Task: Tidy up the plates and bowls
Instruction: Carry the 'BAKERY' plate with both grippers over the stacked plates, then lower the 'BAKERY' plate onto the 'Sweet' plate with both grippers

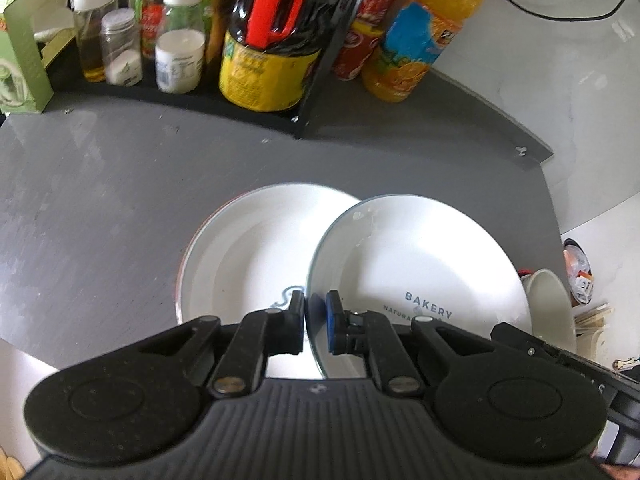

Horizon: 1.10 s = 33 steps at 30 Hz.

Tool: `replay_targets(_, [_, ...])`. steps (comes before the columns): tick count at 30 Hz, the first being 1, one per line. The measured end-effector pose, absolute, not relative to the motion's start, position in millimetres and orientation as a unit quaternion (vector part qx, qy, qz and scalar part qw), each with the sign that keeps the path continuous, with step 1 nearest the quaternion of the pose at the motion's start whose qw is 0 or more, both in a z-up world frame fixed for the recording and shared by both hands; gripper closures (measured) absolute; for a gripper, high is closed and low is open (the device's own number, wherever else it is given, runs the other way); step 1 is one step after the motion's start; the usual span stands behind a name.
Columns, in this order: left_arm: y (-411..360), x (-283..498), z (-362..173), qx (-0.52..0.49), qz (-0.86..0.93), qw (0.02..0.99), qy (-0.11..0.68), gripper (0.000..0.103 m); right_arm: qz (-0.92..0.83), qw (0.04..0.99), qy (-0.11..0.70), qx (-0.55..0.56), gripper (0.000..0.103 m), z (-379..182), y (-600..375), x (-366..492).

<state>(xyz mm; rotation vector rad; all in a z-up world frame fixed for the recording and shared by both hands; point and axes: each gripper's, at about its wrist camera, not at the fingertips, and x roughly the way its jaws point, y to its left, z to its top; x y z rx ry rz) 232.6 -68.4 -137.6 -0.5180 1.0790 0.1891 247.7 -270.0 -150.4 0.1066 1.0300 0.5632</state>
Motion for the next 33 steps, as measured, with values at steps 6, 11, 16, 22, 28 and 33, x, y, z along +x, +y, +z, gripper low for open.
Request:
replay_targets(6, [-62.1,225.7,-150.6,-0.24,0.099,0.813,0.522,0.094,0.267,0.828,0.491,0.03,0.093,-154.9,-258.7,242.0])
replay_targets(11, [-59.0,222.5,-157.2,-0.231,0.11,0.807,0.532,0.093,0.268,0.826,0.496,0.022,0.092,-161.5,-251.9,241.3])
replay_targets(16, [-54.0,222.9,-163.7,-0.234,0.116,0.801,0.539,0.093,0.267,0.823,0.501,0.008,0.092,-168.8,-243.2,242.1])
replay_targets(22, [-55.6,229.6,-175.4,-0.207,0.121,0.798,0.552,0.092,0.261,0.824,0.503,-0.001,0.091,-174.9,-237.8,241.9])
replay_targets(28, [-58.5,239.1,-180.7,-0.178,0.118,0.798,0.564,0.091,0.26,0.825,0.502,0.002,0.09,-176.9,-236.3,242.2])
replay_targets(33, [-62.0,246.8,-182.8,-0.15,0.118,0.798,0.571,0.09,0.26,0.825,0.501,-0.024,0.09,-179.2,-228.1,240.4])
